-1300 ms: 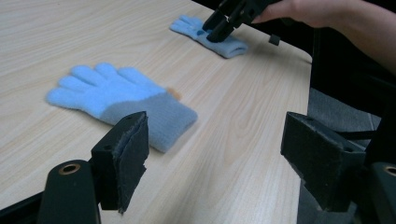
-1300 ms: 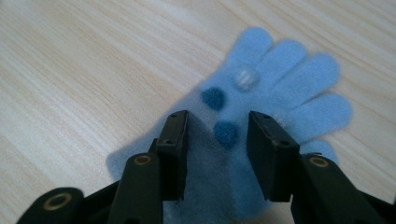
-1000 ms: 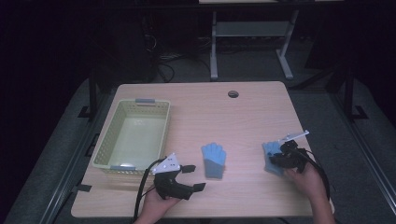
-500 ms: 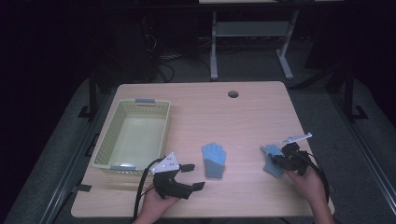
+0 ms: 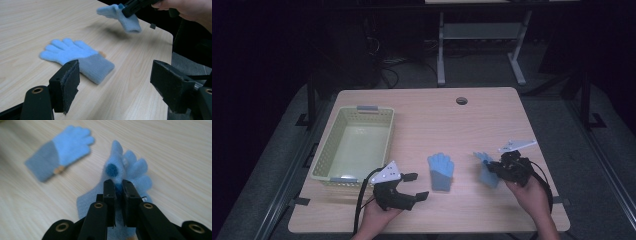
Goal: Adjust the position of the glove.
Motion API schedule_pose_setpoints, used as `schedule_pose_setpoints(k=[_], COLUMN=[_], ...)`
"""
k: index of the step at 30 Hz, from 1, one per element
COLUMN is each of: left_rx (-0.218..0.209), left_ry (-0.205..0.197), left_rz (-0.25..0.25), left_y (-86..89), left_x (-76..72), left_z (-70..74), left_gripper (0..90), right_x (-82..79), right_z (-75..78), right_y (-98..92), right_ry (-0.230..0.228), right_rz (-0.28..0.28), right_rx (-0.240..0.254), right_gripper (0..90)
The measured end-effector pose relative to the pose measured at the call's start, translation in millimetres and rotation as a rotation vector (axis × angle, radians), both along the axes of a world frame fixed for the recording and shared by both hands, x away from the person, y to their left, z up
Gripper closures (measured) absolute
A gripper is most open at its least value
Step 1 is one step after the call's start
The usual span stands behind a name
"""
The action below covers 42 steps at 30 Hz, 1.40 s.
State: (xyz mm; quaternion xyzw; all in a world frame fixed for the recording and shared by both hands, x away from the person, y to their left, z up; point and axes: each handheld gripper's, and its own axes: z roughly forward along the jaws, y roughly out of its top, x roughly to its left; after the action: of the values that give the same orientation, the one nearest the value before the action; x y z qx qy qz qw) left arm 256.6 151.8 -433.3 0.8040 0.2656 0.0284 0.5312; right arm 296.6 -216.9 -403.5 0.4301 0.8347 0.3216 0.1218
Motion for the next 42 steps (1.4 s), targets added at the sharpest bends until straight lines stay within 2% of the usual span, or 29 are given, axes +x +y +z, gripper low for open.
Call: schedule_pose_setpoints(k=[2, 6, 8, 9, 13, 21, 25, 29, 34, 42], left_rx=[-0.008, 0.004, 0.009, 0.009, 0.006, -0.01, -0.013, -0.023, -0.03, -0.039], left_ry=[0.008, 0.023, 0.014, 0.014, 0.007, 0.017, 0.02, 0.019, 0.025, 0.03], left_rz=[0.008, 0.005, 0.002, 0.002, 0.01, 0.036, 0.036, 0.049, 0.056, 0.063], left_y=[1.1, 0.8, -0.1, -0.1, 1.3, 6.7, 7.1, 9.7, 11.6, 13.1], left_x=[0.9, 1.7, 0.9, 0.9, 1.5, 3.1, 3.6, 4.5, 5.8, 6.6], left_z=[-0.2, -3.1, -2.4, -2.4, -1.3, -0.9, -0.6, 0.6, 0.3, 1.0], left_gripper=[23.4, 23.5, 23.5, 23.4, 23.5, 23.5, 23.5, 23.5, 23.5, 23.5], right_x=[0.3, 3.1, 4.7, 4.7, 11.6, 23.1, 29.8, 36.0, 37.9, 40.1], right_z=[4.7, 11.8, 13.2, 13.2, 13.7, 12.1, 12.4, 4.6, -4.4, -12.9], right_y=[8.7, 32.7, 42.3, 42.3, 66.2, 105.2, 116.1, 126.0, 133.2, 141.2], right_ry=[-0.004, 0.001, -0.001, -0.001, 0.007, 0.038, 0.061, 0.109, 0.122, 0.148], right_rz=[0.024, 0.085, 0.103, 0.103, 0.153, 0.213, 0.224, 0.237, 0.237, 0.258], right_rx=[0.003, 0.0, 0.0, 0.0, 0.009, -0.022, -0.002, -0.028, -0.057, -0.075], right_gripper=[83.1, 83.1, 83.0, 83.0, 83.0, 82.7, 82.7, 81.9, 81.1, 79.3])
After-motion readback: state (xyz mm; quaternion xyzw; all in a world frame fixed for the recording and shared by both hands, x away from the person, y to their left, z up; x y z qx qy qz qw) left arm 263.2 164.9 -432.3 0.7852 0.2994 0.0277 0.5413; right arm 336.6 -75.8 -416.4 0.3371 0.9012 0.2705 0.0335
